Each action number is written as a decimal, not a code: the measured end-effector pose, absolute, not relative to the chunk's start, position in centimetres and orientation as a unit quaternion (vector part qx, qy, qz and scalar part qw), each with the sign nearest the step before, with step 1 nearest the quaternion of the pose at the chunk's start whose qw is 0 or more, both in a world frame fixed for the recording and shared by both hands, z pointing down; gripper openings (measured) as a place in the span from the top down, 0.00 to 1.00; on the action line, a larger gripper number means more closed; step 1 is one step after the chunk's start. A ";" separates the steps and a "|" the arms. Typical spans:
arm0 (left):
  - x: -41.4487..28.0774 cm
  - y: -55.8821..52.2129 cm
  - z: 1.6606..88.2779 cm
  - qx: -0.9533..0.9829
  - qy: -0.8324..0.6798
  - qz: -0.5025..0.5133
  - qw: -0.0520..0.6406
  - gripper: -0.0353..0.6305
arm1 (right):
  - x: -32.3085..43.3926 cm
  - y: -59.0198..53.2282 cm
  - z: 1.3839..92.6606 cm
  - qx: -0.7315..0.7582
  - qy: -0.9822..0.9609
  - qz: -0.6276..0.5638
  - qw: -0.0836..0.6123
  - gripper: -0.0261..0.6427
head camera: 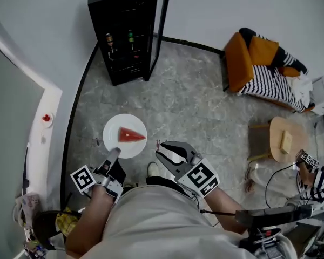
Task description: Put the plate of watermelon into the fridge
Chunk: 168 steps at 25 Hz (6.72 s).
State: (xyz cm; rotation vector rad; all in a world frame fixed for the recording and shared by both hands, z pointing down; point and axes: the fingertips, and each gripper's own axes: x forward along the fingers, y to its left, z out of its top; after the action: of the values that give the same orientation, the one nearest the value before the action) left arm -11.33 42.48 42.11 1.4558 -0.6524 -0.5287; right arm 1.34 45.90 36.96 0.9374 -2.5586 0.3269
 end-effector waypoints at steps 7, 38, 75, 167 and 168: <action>-8.3 36.4 41.9 0.638 -0.294 -0.248 0.667 0.91 | 4.4 40.5 37.9 0.327 -0.917 0.109 0.202 0.77; -9.8 -3.3 46.7 0.660 -0.272 -0.223 0.664 0.91 | -0.2 8.0 40.5 0.382 -0.885 0.153 0.217 0.77; -1.5 -41.2 66.5 0.585 -0.451 -0.228 0.634 0.91 | 18.1 -15.3 47.2 0.332 -0.873 0.209 0.291 0.77; -16.8 4.1 39.0 0.915 -0.237 0.116 0.305 0.93 | -5.8 4.6 39.2 0.338 -0.904 0.135 0.223 0.93; -16.8 4.6 38.9 0.916 -0.233 0.119 0.304 0.93 | -6.0 5.0 39.2 0.337 -0.905 0.134 0.224 0.93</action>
State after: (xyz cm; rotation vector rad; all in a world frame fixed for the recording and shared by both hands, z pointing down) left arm -16.77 4.55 38.94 2.4280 -0.6165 0.3141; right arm -6.00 5.04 39.16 0.9300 -2.4968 0.3703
